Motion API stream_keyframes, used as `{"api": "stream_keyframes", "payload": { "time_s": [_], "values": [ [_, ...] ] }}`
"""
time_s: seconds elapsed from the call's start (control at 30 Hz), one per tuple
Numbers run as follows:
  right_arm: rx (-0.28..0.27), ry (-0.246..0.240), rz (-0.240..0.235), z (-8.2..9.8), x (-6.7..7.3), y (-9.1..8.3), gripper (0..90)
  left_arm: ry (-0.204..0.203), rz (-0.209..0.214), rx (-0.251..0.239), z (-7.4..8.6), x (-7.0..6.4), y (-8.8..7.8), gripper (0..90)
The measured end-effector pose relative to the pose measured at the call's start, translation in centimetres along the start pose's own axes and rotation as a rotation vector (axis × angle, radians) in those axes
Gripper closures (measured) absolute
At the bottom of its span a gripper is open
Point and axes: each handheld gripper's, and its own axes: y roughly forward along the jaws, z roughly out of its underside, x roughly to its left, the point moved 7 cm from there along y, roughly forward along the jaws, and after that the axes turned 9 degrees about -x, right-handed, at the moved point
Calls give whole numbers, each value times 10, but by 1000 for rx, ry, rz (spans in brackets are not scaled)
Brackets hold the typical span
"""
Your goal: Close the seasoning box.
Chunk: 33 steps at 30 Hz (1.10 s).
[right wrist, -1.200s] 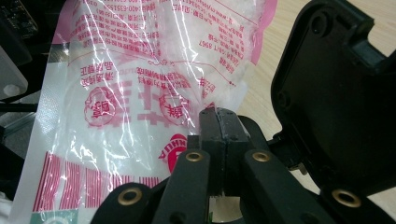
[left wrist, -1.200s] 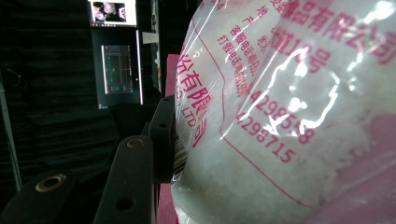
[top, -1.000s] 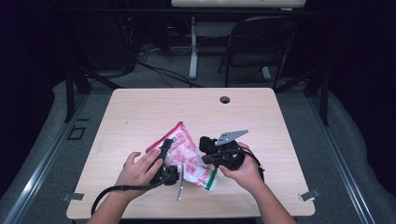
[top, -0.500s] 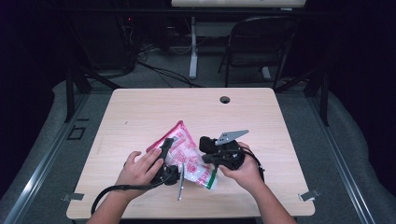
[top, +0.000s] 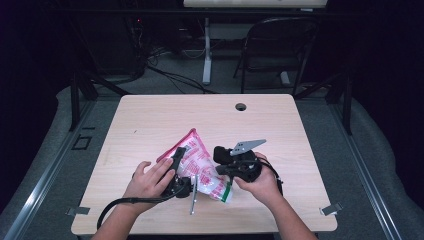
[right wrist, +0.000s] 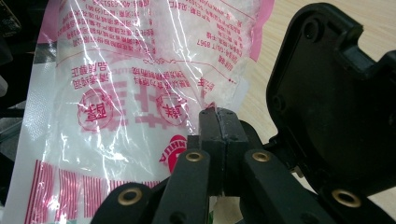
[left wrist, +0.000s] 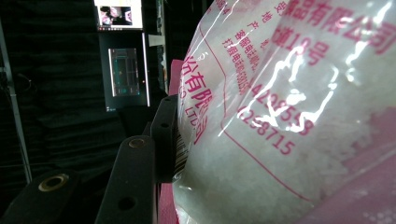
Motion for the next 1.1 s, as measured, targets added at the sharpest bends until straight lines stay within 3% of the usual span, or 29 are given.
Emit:
{"api": "stream_keyframes", "payload": {
  "time_s": [0.4, 0.6, 0.87, 1.0, 1.1],
  "values": [
    [-3, 1, -3, -1, 0, 0, 900, -2, -1, 0, -1, 2, 0, 603],
    [-7, 0, -2, -1, 0, -1, 900, 15, -21, -5, -2, 5, -1, 604],
    [-8, 0, -2, -1, 1, 0, 900, 5, -8, 0, -1, 3, -1, 605],
    [-10, -1, -2, -1, 1, 0, 900, 3, -27, -16, -1, 4, 0, 605],
    [-12, 0, -3, -1, 1, 1, 900, 2, -11, -1, 0, 4, -2, 605]
  ]
}}
